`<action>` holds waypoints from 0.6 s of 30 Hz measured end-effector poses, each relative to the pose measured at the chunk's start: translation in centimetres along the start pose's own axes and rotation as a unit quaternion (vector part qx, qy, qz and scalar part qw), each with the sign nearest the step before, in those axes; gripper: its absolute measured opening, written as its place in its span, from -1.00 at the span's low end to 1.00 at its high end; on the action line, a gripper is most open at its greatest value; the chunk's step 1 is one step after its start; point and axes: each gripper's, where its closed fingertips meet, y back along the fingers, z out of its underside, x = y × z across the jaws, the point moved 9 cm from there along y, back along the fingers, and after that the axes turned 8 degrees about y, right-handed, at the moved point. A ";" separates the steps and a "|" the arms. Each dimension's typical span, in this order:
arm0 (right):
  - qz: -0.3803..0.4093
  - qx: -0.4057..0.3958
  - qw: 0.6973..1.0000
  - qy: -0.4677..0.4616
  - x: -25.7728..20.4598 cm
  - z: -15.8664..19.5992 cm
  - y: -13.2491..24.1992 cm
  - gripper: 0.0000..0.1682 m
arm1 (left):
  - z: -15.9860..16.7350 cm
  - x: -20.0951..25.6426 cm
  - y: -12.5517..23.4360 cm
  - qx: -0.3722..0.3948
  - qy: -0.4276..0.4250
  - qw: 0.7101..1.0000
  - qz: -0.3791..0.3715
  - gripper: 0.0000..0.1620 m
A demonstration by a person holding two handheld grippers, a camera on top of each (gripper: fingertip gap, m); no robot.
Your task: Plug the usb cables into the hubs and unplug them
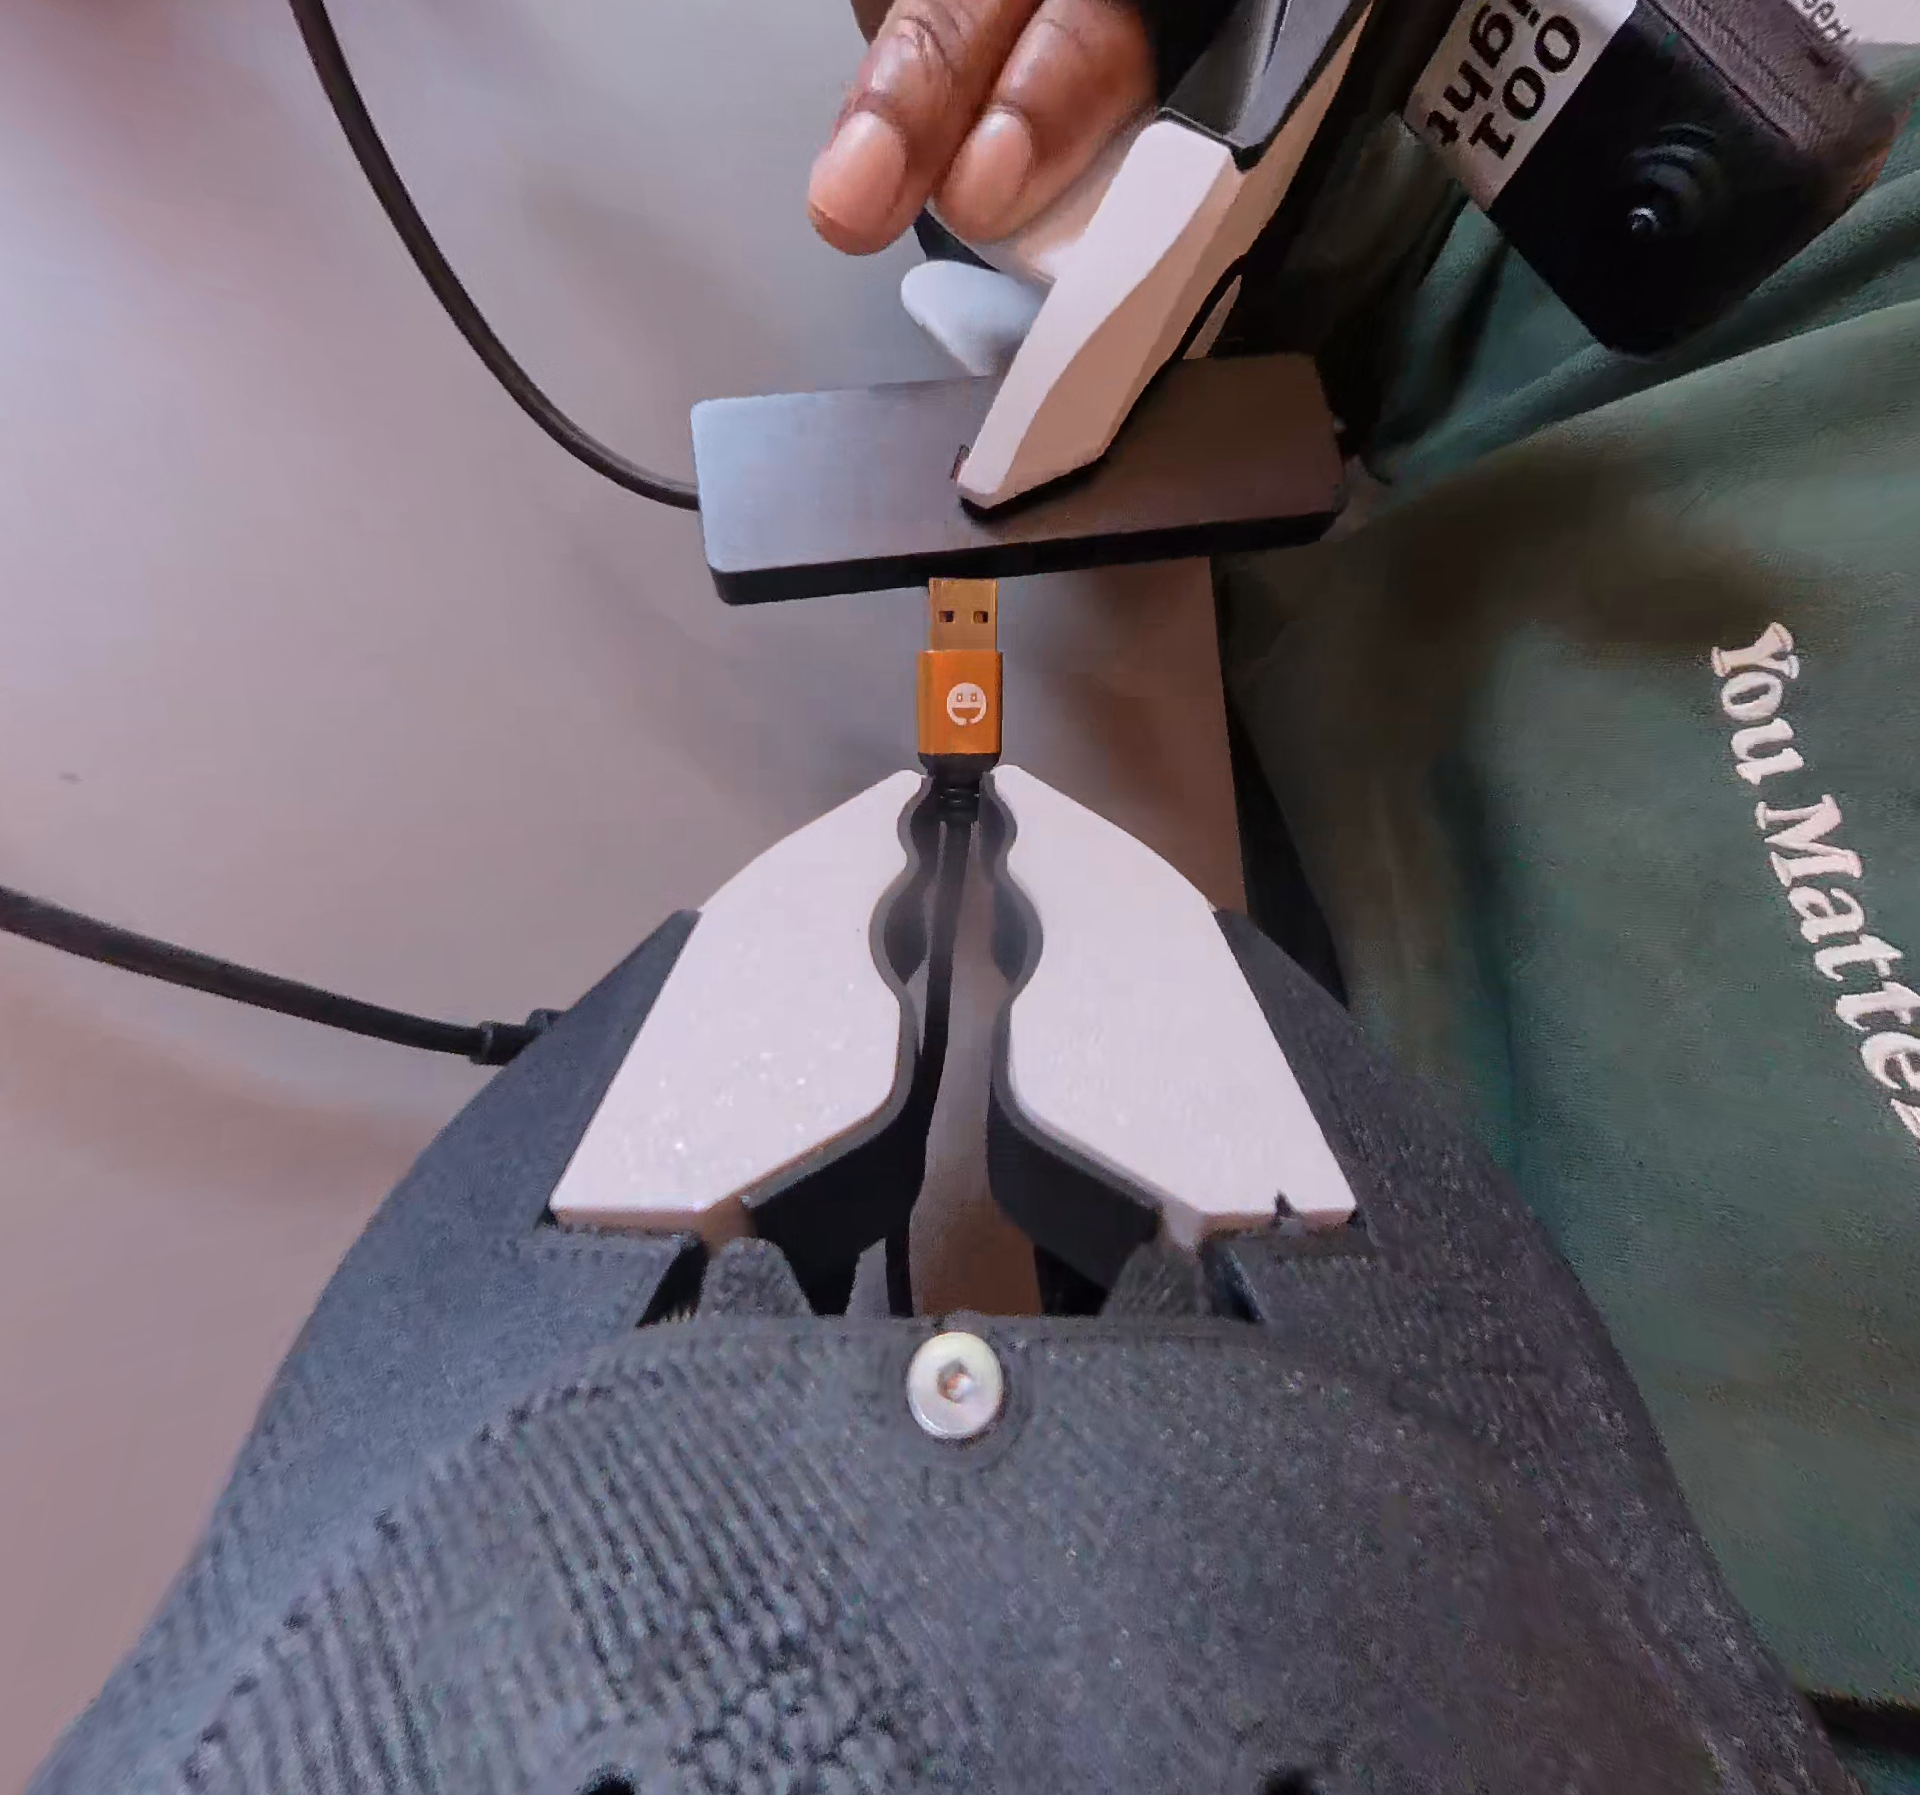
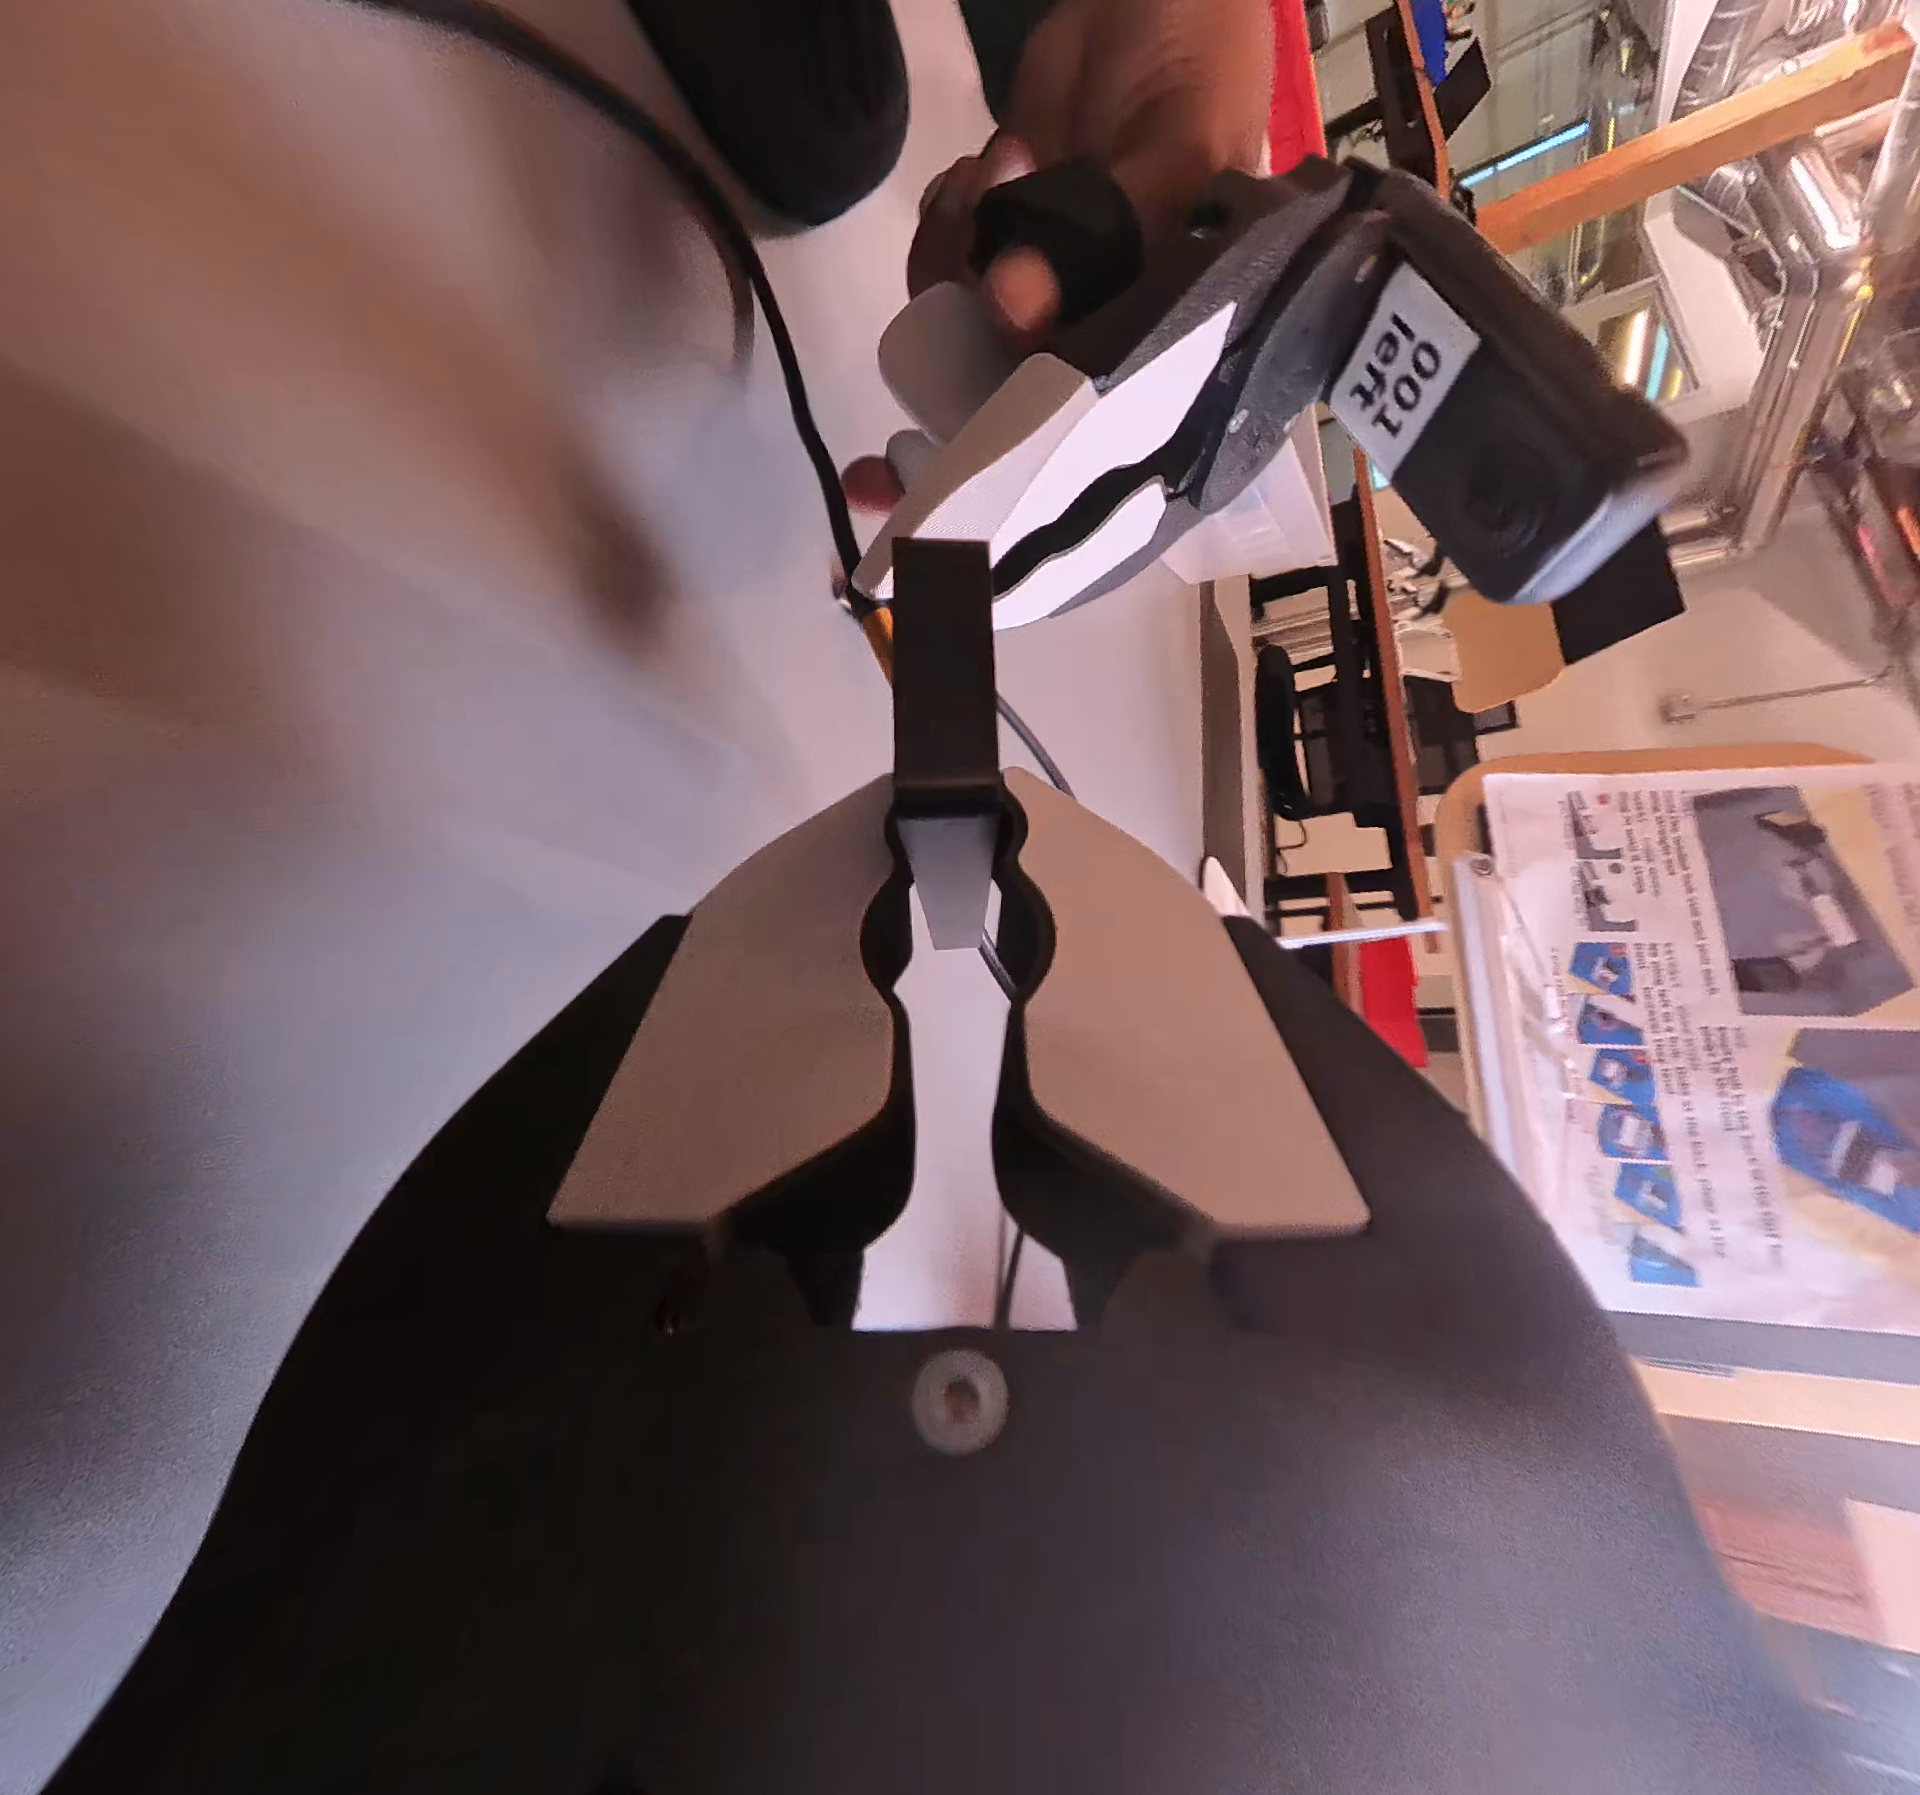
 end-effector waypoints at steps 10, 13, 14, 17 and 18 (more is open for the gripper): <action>-0.003 -0.025 0.993 0.117 -1.6 -0.9 -0.4 -0.86 | -0.1 -1.0 -0.4 -0.062 0.025 0.998 0.014 -0.91; -0.006 -0.019 0.991 0.131 -2.0 -1.3 -0.7 -0.86 | -0.3 -0.9 -0.5 -0.081 0.023 0.996 0.012 -0.91; -0.005 -0.017 0.991 0.135 -2.1 -1.5 -0.8 -0.86 | -0.3 -0.8 -0.6 -0.090 0.018 0.996 0.008 -0.91; 0.002 -0.011 0.991 0.135 -2.0 -1.6 -0.7 -0.86 | -0.6 -0.4 -0.6 -0.098 -0.005 0.995 0.000 -0.91; 0.006 -0.008 0.991 0.133 -2.0 -1.7 -0.5 -0.86 | -0.7 -0.4 -0.4 -0.093 -0.011 0.996 0.002 -0.91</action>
